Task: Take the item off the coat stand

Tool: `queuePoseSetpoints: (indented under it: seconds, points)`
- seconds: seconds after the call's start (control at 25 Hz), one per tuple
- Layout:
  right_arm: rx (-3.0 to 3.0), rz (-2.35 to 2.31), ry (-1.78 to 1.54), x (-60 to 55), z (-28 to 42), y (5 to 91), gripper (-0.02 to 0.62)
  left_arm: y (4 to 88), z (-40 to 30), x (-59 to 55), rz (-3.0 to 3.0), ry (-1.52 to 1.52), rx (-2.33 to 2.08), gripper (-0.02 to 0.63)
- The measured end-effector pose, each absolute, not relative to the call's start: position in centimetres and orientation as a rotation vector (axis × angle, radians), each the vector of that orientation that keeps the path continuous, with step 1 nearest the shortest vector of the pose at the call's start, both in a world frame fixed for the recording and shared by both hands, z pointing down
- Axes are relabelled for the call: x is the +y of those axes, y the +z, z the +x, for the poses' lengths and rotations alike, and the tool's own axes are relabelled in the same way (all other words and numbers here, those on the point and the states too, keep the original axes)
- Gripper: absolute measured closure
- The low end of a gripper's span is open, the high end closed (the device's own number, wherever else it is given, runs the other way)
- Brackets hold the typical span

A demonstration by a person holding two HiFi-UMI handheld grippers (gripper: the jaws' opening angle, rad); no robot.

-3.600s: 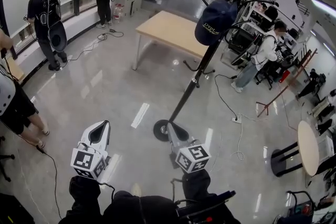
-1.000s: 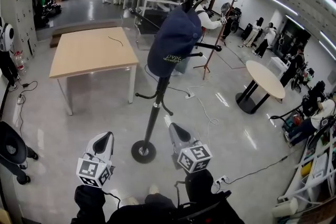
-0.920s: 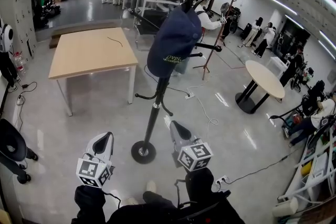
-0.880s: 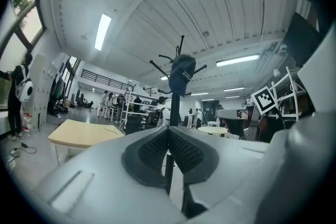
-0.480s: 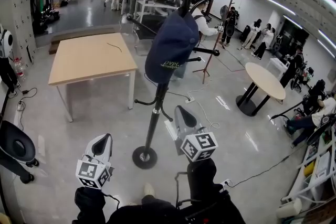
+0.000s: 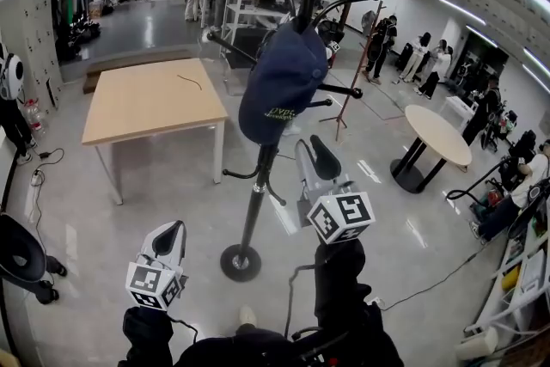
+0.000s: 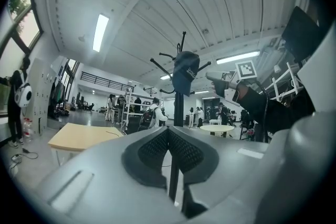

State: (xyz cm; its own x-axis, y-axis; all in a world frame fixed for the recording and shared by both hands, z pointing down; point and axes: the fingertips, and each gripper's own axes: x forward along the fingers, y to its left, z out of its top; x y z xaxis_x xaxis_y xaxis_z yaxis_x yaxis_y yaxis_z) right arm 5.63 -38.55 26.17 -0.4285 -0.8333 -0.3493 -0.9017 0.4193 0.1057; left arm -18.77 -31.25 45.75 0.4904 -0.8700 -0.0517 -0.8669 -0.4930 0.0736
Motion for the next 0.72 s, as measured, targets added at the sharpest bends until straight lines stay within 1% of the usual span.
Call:
queuePoseSetpoints:
  seconds: [0.2, 0.48, 0.72]
  points:
    - [2.449, -1.527, 0.471, -39.6, 4.8, 24.7, 0.465, 45.7, -18.8, -31.6, 2.678, -0.126, -1.563, 0.603]
    - [2.431, -1.524, 0.462, -40.7, 5.0, 23.9, 0.417, 46.4, -19.1, -31.7, 2.665, -0.115, -1.567, 0.603]
    - [2.449, -1.497, 0.44, -42.1, 4.5, 22.5, 0.394, 46.5, -19.6, -31.9, 2.658, -0.109, -1.578, 0.603]
